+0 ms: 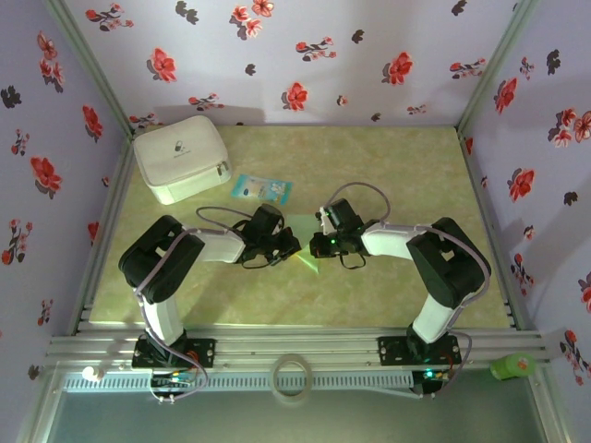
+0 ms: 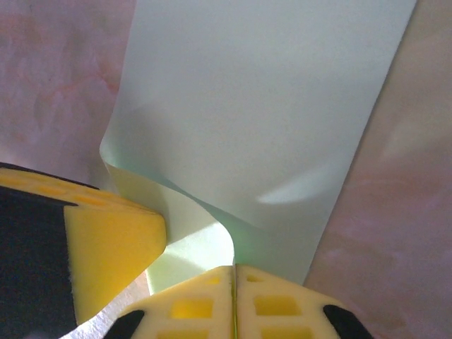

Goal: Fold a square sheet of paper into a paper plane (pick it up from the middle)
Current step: Third fold the triangle at the center of the table.

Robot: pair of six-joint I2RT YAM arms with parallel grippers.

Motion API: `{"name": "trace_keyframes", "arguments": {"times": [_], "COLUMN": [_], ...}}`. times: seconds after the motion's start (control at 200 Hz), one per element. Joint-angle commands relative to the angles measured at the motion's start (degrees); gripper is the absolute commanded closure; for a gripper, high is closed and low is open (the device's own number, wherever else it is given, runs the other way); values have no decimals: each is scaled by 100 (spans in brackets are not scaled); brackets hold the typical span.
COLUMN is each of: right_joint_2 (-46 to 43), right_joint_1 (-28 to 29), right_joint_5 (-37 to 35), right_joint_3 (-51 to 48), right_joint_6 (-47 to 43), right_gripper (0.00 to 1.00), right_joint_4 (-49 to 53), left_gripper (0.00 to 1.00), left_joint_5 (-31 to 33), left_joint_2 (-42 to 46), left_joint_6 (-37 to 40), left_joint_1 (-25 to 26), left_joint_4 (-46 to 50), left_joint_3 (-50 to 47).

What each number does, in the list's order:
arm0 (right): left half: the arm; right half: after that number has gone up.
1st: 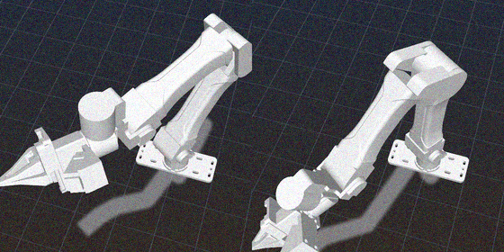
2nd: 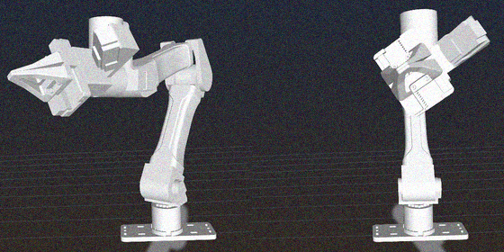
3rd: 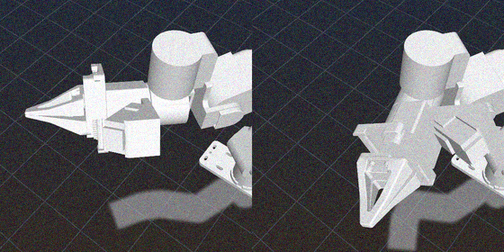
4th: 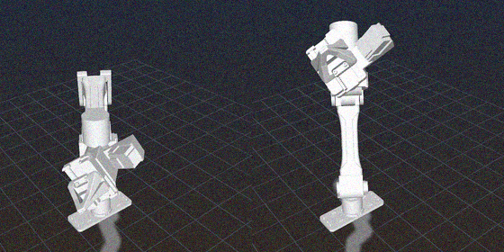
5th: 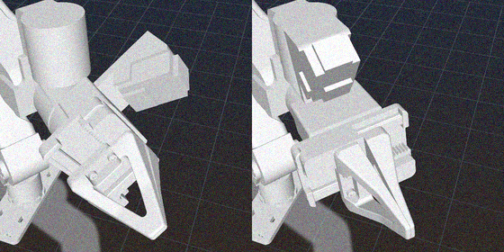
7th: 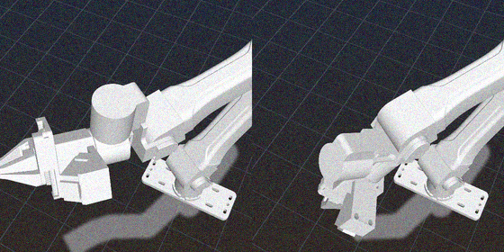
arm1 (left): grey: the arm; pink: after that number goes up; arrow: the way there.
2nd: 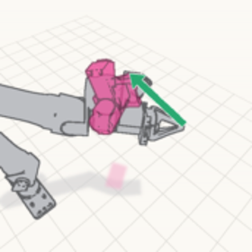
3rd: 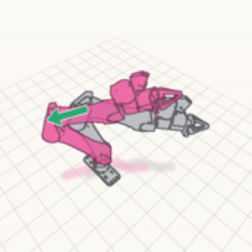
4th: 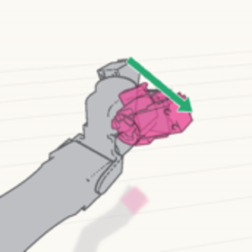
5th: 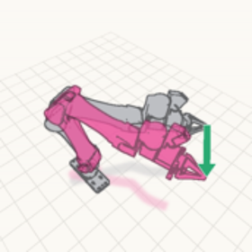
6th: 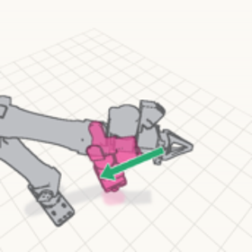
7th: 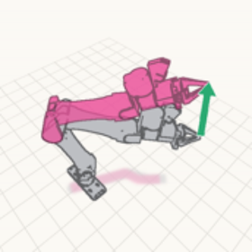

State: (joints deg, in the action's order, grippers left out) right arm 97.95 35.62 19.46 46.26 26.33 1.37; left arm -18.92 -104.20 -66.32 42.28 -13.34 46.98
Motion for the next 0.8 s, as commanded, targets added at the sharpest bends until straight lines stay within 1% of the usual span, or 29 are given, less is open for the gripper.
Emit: {"name": "trace_keyframes", "arguments": {"times": [0.0, 0.205, 0.275, 0.33, 0.365, 0.44, 0.48, 0.575, 0.61, 0.685, 0.795], "right_joint_2": [-164, -897, -1179, -1357, -1391, -1314, -1233, -1012, -892, -704, -555], "right_joint_1": [-42, -316, -426, -442, -441, -386, -303, -49, 16, 183, 305], "right_joint_5": [-47, -369, -285, -54, 282, 1152, 1359, 1249, 1310, 1407, 1250], "right_joint_3": [186, 146, 25, -84, -104, -134, -126, -81, -10, 97, 228], "right_joint_6": [95, 404, 568, 646, 665, 749, 810, 766, 715, 664, 649], "right_gripper": [83, 66, 62, 62, 63, 70, 75, 87, 90, 93, 96], "right_joint_4": [235, 857, 872, 782, 724, 451, 394, 526, 631, 705, 816], "left_gripper": [100, 100, 100, 100, 100, 100, 100, 100, 100, 100, 100], "left_joint_5": [195, 212, 202, 183, 187, 187, 190, 187, 191, 188, 204], "left_joint_2": [-223, -221, -251, -258, -252, -250, -256, -258, -246, -241, -223], "left_joint_6": [230, 242, 218, 220, 219, 218, 217, 225, 219, 217, 223], "left_joint_1": [16, 17, 23, 18, 17, 17, 17, 17, 19, 17, 20], "left_joint_4": [514, 460, 437, 446, 439, 438, 438, 438, 439, 447, 447], "left_joint_3": [16, -31, -25, -4, -5, -6, -13, -14, -22, -20, -24]}}
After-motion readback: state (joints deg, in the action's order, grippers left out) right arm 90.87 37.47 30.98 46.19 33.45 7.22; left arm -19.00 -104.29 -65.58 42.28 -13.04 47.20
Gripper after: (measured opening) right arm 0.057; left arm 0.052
